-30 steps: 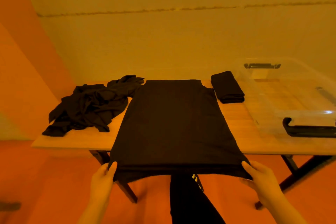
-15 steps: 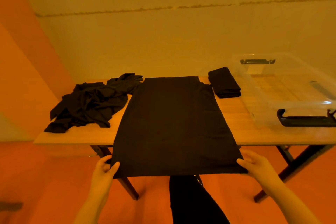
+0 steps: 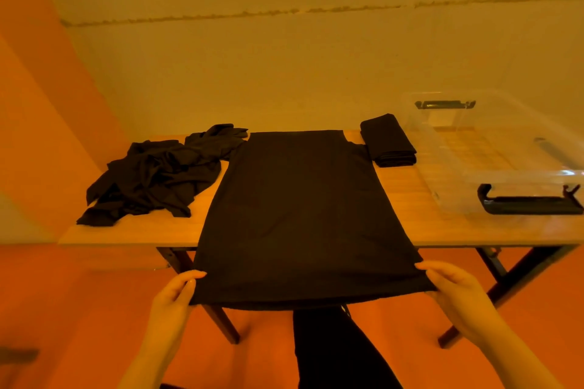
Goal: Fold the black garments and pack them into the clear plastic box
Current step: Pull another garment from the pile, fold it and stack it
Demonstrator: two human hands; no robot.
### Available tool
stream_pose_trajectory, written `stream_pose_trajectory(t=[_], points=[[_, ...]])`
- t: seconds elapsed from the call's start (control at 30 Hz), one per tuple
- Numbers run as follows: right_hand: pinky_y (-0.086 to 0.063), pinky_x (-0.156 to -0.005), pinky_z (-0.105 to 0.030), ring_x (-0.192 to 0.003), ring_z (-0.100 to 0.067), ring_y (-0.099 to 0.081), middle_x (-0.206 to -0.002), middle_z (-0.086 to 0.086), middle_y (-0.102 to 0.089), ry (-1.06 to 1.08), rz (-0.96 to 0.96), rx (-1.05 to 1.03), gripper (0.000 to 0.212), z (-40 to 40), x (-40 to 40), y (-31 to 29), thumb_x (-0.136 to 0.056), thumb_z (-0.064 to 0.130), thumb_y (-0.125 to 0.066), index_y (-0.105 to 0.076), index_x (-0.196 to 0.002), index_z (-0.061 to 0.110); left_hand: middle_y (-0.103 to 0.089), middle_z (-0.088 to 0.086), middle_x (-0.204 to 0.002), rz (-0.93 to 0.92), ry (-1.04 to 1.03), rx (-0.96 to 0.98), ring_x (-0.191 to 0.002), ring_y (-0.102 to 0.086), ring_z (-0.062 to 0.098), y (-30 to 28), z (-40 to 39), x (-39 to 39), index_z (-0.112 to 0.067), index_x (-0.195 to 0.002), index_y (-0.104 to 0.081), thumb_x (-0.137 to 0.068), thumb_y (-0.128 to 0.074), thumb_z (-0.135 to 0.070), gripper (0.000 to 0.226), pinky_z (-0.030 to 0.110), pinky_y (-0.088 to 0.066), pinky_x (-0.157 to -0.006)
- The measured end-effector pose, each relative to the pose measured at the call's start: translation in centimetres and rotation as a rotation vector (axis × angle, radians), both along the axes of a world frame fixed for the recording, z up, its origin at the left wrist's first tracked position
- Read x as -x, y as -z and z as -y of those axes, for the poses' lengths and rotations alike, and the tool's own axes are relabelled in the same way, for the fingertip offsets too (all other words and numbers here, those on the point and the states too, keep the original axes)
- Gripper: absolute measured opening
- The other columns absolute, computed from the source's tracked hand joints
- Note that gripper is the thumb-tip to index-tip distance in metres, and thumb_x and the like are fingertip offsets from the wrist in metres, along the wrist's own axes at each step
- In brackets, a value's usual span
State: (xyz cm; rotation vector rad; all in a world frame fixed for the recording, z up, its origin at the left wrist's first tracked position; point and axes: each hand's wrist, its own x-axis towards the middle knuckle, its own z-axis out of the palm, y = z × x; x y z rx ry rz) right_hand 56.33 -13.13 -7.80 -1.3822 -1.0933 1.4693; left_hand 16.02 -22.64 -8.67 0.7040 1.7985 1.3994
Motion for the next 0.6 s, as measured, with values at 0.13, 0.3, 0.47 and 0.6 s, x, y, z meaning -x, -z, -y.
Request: stream_pose_trajectory(t=[0.13, 0.3, 0.47, 0.6], points=[[-0.051, -0.093, -0.032, -0.111, -0.015, -0.058, -0.118, 0.0, -0.062, -0.205, 0.094, -0.051, 0.048, 0.1, -0.9, -2.2, -0.055, 0.04, -0.085, -0.072, -0.1, 0.028, -0.059, -0.01, -0.103, -0.21, 0.315, 0.1, -0.102, -0.054, 0.011, -2.7, 0.2, 1.0, -0.025, -0.097, -0.067, -0.089, -0.055, -0.001, 0.028, 0.027, -0.046, -0.089], [-0.036, -0.099, -0.033, -0.115, -0.007, -0.041, -0.118, 0.013, -0.051, -0.324, 0.368, -0.15, 0.051, -0.7, -0.6, -5.3, -0.076, -0.006, -0.064, -0.062, -0.105, 0.035, -0.054, -0.014, -0.103, -0.63, 0.693, 0.22, -0.095, -0.053, -0.002, -6.2, -0.5, 2.9, -0.031, -0.098, -0.062, -0.068, -0.076, 0.005, 0.048, 0.006, -0.045, -0.075], [-0.041, -0.07, -0.017, -0.072, -0.005, -0.062, -0.079, -0.006, -0.068, -0.274, 0.473, -0.257, 0.025, -1.6, -1.0, -7.9, -0.079, -0.001, -0.065, -0.069, -0.085, 0.024, -0.064, -0.009, -0.094, -0.818, 0.673, 0.227, -0.089, -0.061, 0.007, -9.2, -1.8, 4.5, -0.038, -0.088, -0.064, -0.075, -0.074, -0.006, 0.036, 0.015, -0.048, -0.074], [-0.04, -0.065, -0.022, -0.067, -0.012, -0.059, -0.075, -0.011, -0.064, -0.213, 0.422, -0.334, 0.014, -2.5, -0.8, -8.8, -0.078, 0.013, -0.07, -0.072, -0.067, 0.022, -0.071, 0.008, -0.075, -0.771, 0.608, 0.214, -0.064, -0.067, 0.016, -10.5, -3.2, 5.6, -0.028, -0.074, -0.073, -0.075, -0.074, -0.008, 0.02, 0.031, -0.056, -0.062]])
